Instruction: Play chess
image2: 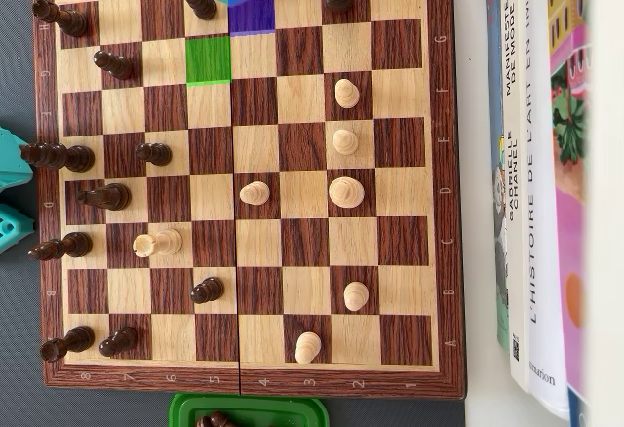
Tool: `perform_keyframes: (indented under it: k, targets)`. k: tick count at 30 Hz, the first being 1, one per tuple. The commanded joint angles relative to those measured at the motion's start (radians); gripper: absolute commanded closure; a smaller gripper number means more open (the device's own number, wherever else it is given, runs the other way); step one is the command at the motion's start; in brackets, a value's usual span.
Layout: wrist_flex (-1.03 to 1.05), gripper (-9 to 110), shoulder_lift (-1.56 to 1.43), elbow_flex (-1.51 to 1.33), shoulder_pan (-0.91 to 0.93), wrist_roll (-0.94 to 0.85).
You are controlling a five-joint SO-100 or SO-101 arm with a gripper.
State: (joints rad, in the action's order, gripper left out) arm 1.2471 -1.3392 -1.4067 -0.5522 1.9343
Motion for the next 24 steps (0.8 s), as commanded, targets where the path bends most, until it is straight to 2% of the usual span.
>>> perform_keyframes:
  k: [1, 24]
  targets:
    - [-0.009, 94, -0.089, -0.005, 0.018, -0.003]
    - [-0.009, 94, -0.371, -0.311, 0.092, -0.002]
